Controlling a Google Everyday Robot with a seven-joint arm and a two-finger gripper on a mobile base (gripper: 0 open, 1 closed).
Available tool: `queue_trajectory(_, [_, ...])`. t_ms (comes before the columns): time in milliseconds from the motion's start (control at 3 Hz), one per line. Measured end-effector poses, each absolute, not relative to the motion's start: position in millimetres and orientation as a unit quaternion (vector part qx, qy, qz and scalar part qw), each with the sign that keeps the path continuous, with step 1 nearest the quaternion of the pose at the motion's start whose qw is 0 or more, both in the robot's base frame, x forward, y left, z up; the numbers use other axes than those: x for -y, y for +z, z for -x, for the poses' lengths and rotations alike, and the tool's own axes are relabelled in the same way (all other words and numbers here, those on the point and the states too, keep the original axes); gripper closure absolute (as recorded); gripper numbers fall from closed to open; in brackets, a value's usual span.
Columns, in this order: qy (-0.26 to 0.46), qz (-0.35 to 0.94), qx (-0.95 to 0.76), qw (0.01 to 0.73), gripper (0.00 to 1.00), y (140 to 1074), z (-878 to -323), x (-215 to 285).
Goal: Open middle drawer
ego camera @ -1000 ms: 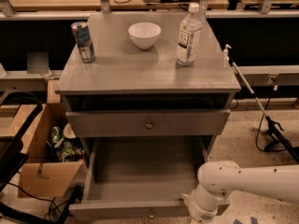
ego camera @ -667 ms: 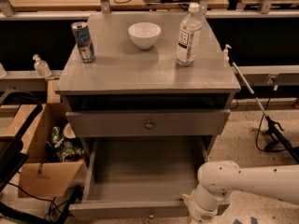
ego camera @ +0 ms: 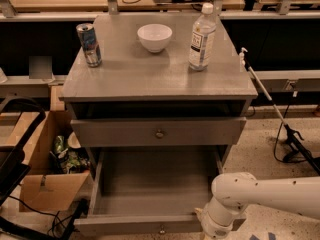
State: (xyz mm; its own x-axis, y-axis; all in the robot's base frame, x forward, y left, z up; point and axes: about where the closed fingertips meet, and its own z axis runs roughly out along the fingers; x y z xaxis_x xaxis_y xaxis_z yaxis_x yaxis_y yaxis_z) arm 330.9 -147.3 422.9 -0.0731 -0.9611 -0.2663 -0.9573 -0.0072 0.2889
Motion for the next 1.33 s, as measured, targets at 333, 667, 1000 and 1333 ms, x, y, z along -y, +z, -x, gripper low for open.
queue_trajectory(333, [-0.200,-0.681,0.705,0.005,0.11,422.8,-330.8,147.3])
queue_trajectory(667, [-0.201,-0.681,0.705,0.005,0.00,422.8,-330.8,147.3])
queue_trajectory(1000, [-0.201,-0.681,0.705,0.005,0.00,422.8,-330.7,147.3])
queue_trajectory(1333, [-0.202,-0.681,0.704,0.006,0.18,422.0,-329.5,147.1])
